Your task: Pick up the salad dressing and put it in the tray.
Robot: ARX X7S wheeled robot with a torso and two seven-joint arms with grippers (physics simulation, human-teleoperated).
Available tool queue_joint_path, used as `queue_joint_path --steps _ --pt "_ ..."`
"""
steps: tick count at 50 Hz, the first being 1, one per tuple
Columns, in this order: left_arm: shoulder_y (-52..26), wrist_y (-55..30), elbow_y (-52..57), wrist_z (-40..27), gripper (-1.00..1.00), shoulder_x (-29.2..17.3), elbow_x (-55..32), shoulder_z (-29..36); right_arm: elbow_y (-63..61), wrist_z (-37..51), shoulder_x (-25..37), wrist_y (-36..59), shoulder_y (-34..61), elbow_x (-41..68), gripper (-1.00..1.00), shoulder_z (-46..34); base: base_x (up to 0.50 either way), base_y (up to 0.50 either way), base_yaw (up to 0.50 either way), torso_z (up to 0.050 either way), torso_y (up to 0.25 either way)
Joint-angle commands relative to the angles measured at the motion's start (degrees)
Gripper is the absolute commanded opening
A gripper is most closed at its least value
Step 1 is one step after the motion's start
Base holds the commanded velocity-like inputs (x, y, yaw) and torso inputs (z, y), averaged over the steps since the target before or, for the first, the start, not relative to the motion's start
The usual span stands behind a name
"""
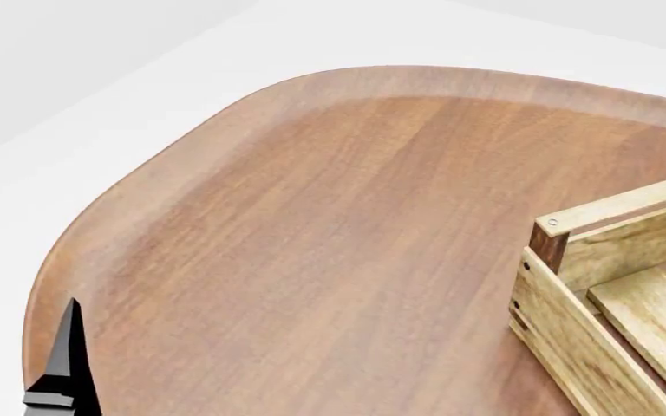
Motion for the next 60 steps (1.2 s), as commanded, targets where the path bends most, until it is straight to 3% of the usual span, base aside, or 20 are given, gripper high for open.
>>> queue_joint_path --steps 1,23,29,36,60 --pt "-0.12 -0.15 0.22 -0.2 1.0 -0.17 -0.11 0.13 -0.06 0.3 0.01 -0.14 0.04 -2.38 1.0 0.78 0.0 0.0 0.0 0.0 0.0" --pt "-0.06 0.18 0.29 -0.42 1.0 -0.36 -0.43 0.24 -1.6 -0.98 0.36 -0.26 -1.25 -2.89 1.0 1.93 0.0 0.0 0.0 0.0 0.0" --pt "-0.06 0.29 0.3 -0.43 1.0 -0.42 -0.51 0.26 -24.98 -0.02 0.4 13.26 -12.19 0.03 1.0 4.72 0.0 0.0 0.0 0.0 0.0" --pt "-0.01 0.19 0.68 -0.67 1.0 -0.57 -0.49 0.3 -41.73 1.68 0.67 22.14 -20.75 1.99 1.0 7.24 0.0 0.0 0.0 0.0 0.0" --pt "-0.04 0.82 2.27 -2.0 1.0 -1.04 -0.19 -0.73 -95.67 1.23 1.94 41.07 -41.34 10.11 1.0 13.71 0.0 0.0 0.0 0.0 0.0"
